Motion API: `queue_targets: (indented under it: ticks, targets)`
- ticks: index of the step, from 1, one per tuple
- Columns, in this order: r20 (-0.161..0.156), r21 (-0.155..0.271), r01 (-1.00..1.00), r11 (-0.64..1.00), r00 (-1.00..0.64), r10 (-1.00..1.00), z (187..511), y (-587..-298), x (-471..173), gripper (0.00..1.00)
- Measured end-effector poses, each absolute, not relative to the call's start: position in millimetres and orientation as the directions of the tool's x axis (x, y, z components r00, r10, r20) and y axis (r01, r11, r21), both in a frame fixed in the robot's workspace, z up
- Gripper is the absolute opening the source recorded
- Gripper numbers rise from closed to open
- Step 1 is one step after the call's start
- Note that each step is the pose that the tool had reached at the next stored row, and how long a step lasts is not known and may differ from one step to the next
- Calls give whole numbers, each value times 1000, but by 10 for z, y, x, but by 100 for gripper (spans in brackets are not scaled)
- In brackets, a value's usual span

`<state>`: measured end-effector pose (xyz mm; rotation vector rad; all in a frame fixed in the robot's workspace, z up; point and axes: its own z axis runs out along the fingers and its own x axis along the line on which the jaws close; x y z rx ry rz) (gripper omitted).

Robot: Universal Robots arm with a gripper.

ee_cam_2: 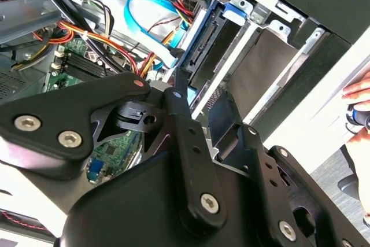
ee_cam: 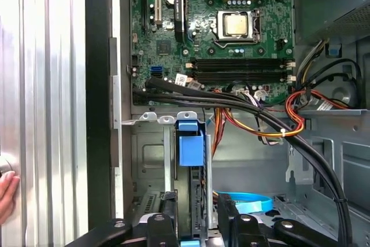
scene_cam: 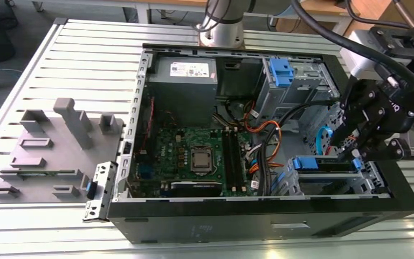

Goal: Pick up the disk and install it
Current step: 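Insert the first disk wire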

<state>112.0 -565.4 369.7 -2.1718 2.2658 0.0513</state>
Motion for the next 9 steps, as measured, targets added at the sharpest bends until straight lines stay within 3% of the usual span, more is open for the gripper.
queue_targets:
  ticks: [9]
  targets:
    - [-24, 22, -999, 42, -43, -999, 3670, -5549, 1165, 42]
